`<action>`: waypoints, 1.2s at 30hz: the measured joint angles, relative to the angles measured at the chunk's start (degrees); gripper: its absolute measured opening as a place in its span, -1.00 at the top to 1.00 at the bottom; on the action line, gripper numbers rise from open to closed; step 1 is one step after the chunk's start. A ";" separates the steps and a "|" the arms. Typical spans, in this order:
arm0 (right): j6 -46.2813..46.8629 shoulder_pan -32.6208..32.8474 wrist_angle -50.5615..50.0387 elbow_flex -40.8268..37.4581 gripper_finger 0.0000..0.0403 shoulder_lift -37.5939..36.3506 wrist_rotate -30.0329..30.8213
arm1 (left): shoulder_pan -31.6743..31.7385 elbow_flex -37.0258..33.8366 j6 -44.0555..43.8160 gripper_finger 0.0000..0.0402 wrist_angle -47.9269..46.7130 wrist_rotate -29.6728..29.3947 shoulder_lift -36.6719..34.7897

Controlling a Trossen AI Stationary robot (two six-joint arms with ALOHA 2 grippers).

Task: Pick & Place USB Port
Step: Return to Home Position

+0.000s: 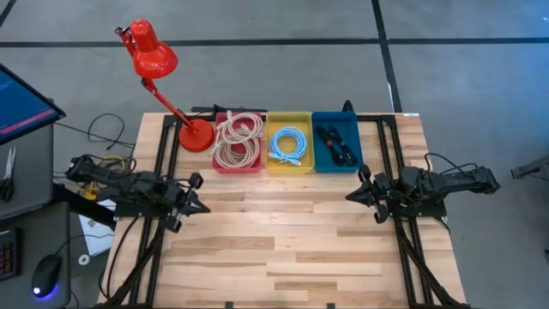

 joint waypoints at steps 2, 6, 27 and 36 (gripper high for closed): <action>-0.01 0.00 0.00 0.00 1.00 0.00 0.00 | -0.72 0.00 -0.04 0.94 -0.54 0.02 -0.45; 0.00 0.01 0.00 0.00 1.00 0.00 0.00 | -1.33 0.00 0.42 0.94 -6.13 0.37 -5.79; 0.00 0.01 0.00 -0.02 1.00 0.15 0.00 | 8.33 0.00 4.64 0.94 -8.88 -1.11 -6.80; 0.00 0.01 0.00 -0.02 1.00 0.15 0.00 | 8.29 0.00 4.46 0.94 -8.56 -1.07 -6.70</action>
